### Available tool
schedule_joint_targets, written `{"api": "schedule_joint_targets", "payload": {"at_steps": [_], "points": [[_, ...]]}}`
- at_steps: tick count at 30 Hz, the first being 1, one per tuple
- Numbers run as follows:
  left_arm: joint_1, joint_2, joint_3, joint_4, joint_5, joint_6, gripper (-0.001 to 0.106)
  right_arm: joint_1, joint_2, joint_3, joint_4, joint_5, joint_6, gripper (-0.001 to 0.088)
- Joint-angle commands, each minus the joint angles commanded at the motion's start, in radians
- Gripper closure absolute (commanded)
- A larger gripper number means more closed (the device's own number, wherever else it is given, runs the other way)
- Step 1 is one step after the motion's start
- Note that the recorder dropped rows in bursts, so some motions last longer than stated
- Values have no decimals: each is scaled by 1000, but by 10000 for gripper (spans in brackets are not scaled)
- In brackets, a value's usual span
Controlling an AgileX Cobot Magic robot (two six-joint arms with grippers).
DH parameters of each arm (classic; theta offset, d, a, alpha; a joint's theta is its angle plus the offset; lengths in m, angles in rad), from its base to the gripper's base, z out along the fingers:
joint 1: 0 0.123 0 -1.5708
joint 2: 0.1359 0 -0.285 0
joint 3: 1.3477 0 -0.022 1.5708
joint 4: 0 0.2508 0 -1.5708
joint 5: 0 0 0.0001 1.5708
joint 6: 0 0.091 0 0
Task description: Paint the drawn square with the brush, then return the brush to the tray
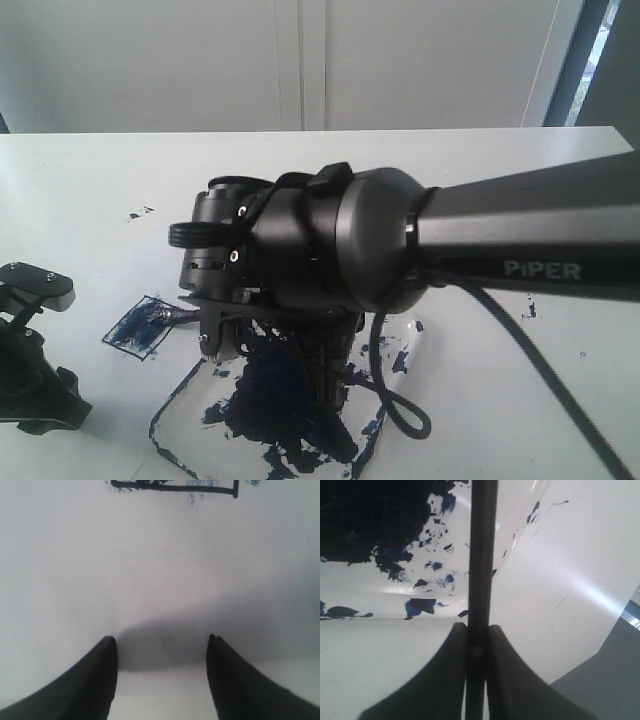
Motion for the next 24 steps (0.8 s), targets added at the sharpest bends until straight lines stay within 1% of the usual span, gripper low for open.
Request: {"api": "schedule_joint_targets", "payload": {"at_steps": [6, 10, 16, 20, 24], "points": [[0, 0, 0, 0, 2, 0, 467, 0, 2, -9, -73, 5, 70, 868], [0, 0, 0, 0, 2, 0, 467, 0, 2, -22, -73, 9, 78, 868], [0, 0, 0, 0, 2, 0, 467, 0, -15, -22, -3, 23, 68, 868], [0, 0, 0, 0, 2, 0, 467, 22, -8, -22, 2, 27, 47, 868], [0, 0, 0, 0, 4, 0, 467, 24, 25, -22, -13, 38, 47, 868]]}}
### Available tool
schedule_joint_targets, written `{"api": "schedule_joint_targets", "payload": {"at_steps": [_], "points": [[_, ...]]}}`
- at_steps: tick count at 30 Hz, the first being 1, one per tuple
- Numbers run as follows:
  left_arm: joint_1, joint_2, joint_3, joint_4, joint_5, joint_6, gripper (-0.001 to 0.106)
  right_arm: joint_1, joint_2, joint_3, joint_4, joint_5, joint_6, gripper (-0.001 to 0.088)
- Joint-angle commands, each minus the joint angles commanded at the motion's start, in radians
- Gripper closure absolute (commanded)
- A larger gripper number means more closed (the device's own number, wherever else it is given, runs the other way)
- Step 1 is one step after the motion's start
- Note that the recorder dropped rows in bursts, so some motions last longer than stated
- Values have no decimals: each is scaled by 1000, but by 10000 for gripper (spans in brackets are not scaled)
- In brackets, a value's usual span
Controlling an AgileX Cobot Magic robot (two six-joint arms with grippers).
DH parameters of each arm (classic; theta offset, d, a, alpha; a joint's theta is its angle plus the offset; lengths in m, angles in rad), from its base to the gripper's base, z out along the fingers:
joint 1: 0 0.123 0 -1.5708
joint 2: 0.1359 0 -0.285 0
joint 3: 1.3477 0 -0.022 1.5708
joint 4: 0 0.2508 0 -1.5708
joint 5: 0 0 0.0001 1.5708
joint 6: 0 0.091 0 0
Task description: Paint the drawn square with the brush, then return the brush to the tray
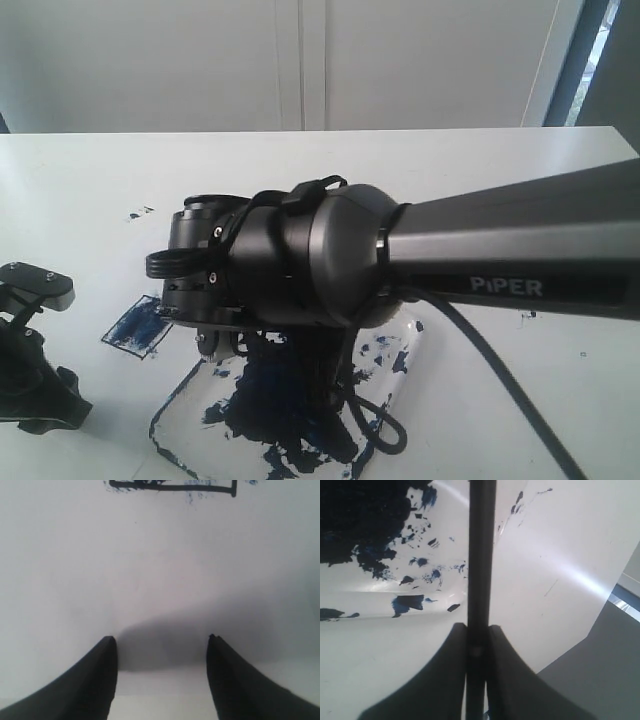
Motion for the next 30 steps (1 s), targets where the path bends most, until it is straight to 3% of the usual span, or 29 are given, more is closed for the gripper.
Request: {"api": "schedule_joint_targets", "payload": {"at_steps": [6, 15, 30], "points": [[0, 0, 0, 0, 2, 0, 467, -2, -51, 0, -66, 0, 11, 868], [0, 0, 0, 0, 8, 0, 467, -2, -284, 42, 216, 0, -67, 868], [0, 0, 0, 0, 17, 0, 467, -6, -617, 445, 315, 0, 31, 868]]}}
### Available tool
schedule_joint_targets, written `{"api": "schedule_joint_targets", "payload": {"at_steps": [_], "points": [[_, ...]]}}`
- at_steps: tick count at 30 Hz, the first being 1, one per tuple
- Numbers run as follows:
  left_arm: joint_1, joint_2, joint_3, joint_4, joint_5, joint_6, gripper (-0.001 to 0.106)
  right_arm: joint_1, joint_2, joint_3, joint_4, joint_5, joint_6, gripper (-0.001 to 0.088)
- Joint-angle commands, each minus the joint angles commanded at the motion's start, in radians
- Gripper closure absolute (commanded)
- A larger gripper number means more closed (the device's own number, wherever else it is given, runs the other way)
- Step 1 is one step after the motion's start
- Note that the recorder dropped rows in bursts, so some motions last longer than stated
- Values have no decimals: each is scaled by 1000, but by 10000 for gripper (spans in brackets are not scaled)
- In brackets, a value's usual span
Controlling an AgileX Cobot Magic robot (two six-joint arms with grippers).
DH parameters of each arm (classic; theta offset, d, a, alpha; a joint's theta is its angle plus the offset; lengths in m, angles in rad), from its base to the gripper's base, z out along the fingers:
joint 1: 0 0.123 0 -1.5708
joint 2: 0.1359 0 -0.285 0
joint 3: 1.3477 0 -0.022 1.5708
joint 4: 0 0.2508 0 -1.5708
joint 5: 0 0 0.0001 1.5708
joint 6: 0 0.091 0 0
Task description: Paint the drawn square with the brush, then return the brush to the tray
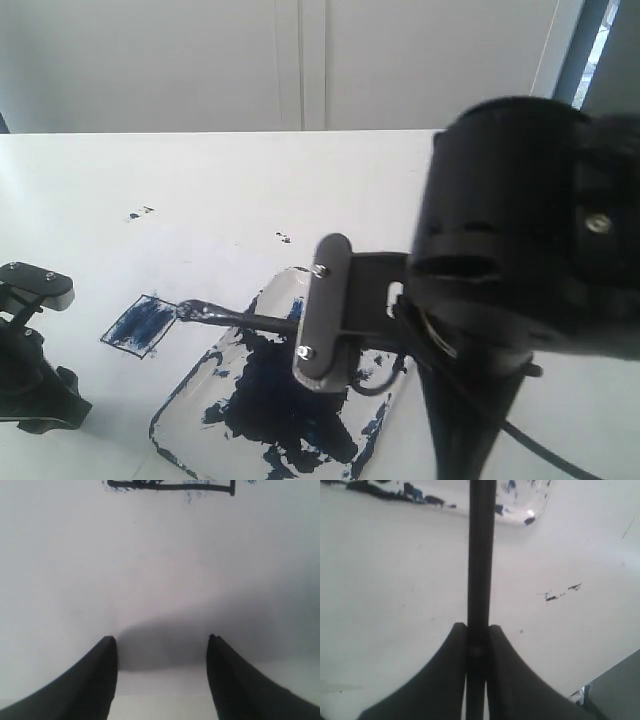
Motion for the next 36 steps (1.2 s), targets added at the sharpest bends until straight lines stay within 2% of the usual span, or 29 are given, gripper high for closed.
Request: {"api": "schedule_joint_targets", "payload": {"at_steps": [8, 13, 17, 21, 32, 36], "points": [[0, 0, 0, 0, 0, 0, 467, 0, -63, 211, 35, 0, 55, 868], [0, 0, 0, 0, 0, 0, 467, 0, -63, 281, 35, 0, 83, 868], [0, 0, 0, 0, 0, 0, 467, 0, -63, 312, 19, 0, 106, 868], [0, 0, 0, 0, 0, 0, 467, 0, -63, 327, -50, 0, 164, 868], [0, 0, 0, 0, 2, 0, 467, 0, -55, 327, -185, 0, 219, 868], [0, 0, 0, 0, 2, 0, 467, 0, -35, 327, -190, 0, 219, 868]]}}
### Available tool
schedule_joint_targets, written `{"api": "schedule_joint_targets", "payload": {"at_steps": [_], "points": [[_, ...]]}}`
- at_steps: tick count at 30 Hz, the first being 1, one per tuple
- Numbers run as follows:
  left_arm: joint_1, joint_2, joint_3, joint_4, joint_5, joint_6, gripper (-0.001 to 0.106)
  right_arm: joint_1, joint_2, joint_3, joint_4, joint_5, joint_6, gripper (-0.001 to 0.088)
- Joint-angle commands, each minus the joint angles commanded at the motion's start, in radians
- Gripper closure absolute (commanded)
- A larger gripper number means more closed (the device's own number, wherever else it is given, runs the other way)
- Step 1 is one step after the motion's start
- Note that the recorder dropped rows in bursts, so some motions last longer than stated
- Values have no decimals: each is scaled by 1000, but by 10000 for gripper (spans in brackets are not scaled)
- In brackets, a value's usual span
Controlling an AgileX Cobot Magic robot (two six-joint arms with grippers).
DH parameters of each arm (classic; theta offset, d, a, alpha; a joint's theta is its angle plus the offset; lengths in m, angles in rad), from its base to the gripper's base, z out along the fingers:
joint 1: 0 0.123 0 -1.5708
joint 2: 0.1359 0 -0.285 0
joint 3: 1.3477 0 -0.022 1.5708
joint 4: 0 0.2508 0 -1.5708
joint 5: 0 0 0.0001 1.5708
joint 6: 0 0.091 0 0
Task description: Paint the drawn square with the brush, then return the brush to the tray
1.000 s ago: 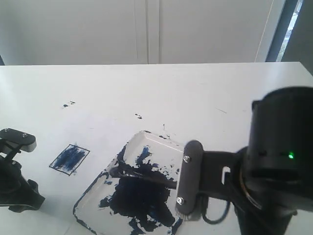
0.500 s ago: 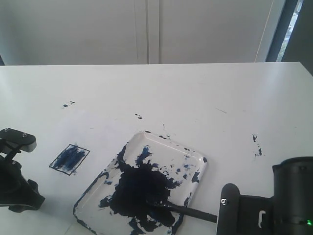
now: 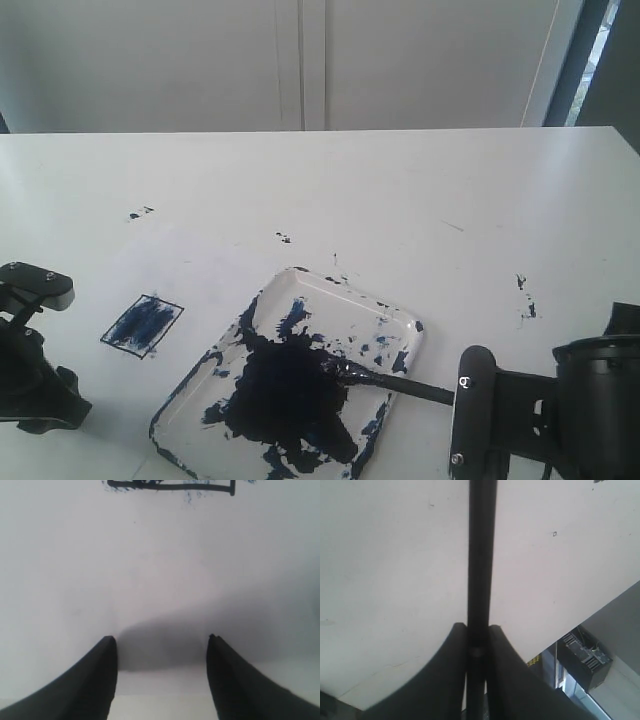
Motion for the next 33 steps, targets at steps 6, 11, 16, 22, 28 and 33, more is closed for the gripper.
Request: {"api": "schedule_joint_targets", "payload": {"at_steps": [6, 11, 16, 22, 28, 33], "points": [[0, 0, 0, 0, 0, 0, 467, 0, 43, 0, 9, 0, 0, 868], [0, 0, 0, 0, 0, 0, 467, 0, 79, -20, 28, 0, -12, 868], [0, 0, 0, 0, 0, 0, 467, 2, 85, -64, 39, 0, -19, 868], [0, 0, 0, 0, 0, 0, 467, 2, 85, -88, 50, 0, -66, 868], [0, 0, 0, 0, 0, 0, 467, 2, 85, -97, -68, 0, 14, 868], [0, 0, 0, 0, 0, 0, 467, 2, 85, -97, -56, 0, 14, 868]]}}
